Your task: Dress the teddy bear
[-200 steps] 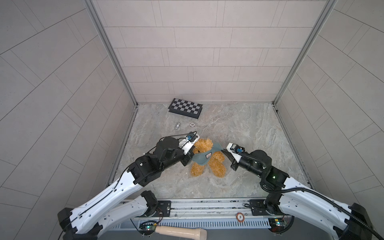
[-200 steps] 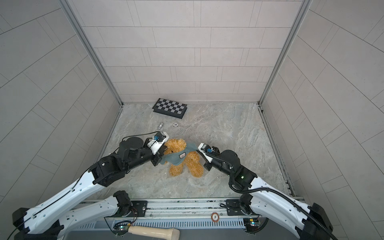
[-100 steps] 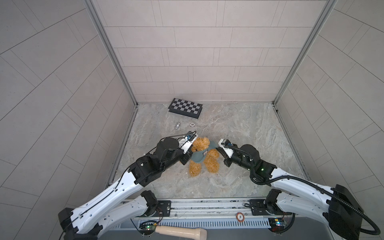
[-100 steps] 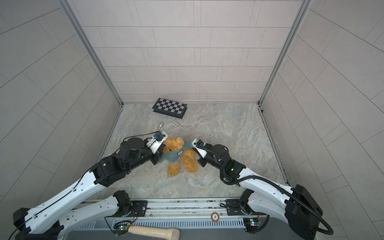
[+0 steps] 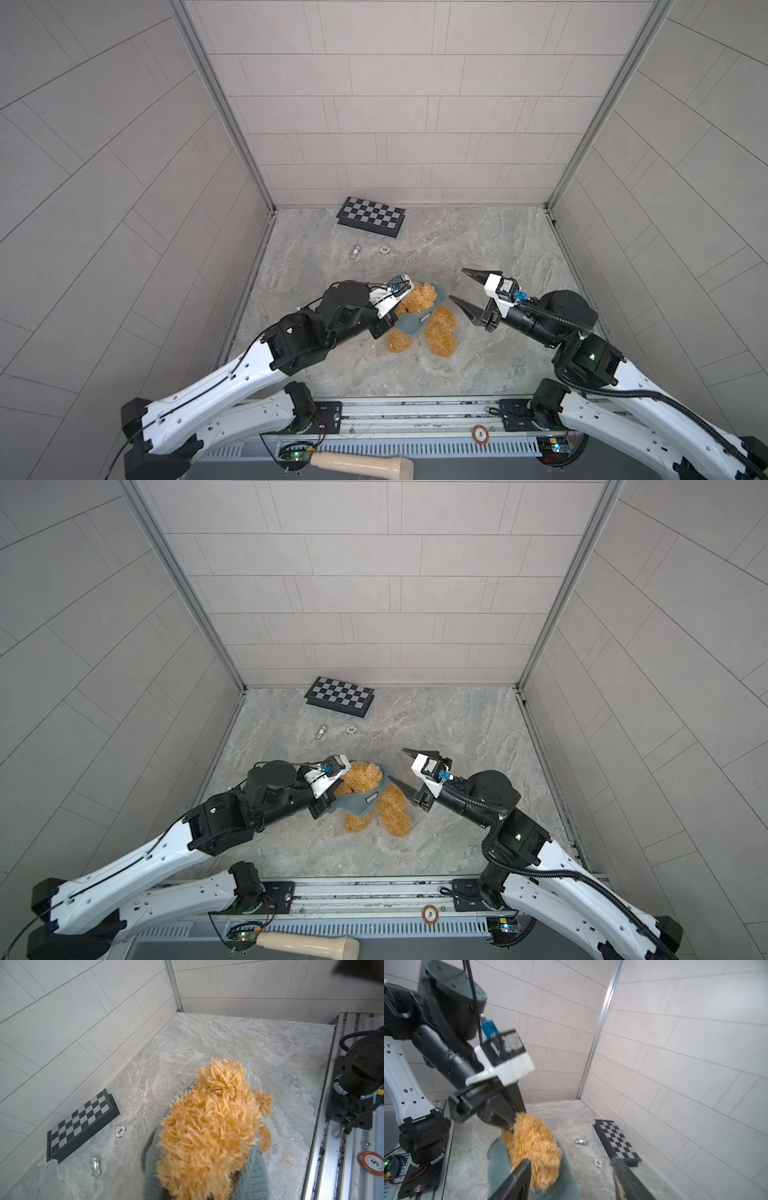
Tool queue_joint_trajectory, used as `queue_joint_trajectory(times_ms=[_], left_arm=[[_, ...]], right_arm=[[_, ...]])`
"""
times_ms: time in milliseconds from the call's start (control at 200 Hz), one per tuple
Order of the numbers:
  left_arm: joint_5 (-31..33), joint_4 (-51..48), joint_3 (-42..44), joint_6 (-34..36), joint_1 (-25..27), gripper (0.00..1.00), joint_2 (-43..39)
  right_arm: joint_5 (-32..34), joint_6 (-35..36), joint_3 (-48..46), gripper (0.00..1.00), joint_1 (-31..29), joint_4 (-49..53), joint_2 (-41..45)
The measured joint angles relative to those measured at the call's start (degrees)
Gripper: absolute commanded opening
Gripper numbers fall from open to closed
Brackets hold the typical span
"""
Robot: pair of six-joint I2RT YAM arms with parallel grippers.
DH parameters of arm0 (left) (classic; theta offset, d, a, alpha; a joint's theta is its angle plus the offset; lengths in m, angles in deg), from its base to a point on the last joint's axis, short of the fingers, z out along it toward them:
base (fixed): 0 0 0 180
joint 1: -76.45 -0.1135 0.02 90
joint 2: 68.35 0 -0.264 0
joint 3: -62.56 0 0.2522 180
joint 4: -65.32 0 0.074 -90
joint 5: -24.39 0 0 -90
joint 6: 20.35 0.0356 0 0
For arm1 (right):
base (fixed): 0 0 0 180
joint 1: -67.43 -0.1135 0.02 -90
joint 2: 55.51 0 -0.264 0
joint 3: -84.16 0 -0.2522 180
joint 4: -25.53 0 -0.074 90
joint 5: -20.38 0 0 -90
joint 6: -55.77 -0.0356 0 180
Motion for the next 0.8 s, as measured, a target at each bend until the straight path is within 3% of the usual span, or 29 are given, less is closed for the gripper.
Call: queue_joint_trajectory(times_ms=[165, 285, 456, 601, 666, 801], left_arm=[[0.02, -0.04, 0.00, 0.74, 0.59, 0.00, -0.17], [0.02, -0.04, 0.00, 1.53, 0.63, 0.00, -0.11], [-0.02, -0.17, 0.00, 2.32, 0.68, 0.00, 0.46], [0.63, -0.20, 0.00, 2.43, 0.55, 0.00, 0.87], [1.05, -0.24, 0.00, 2.29, 0.50, 0.00, 0.94], [2.05, -0.66, 0.00, 1.42, 0.20, 0.00, 1.03]], right_arm=[[-5.57, 4.46, 4.61, 0.76, -1.53, 3.65, -10.43], [-6.75, 7.23, 6.47, 0.72, -3.52, 8.87, -16.59], [-5.40, 9.70, 11.19, 0.46, -4.04, 12.79, -20.81], [-4.83, 10.67, 11.74, 0.30, -4.17, 12.52, -21.92], [-4.35, 10.58, 11.76, 0.33, -4.24, 12.48, -22.23], [-3.72, 10.73, 11.69, 0.54, -4.48, 11.52, -23.02]])
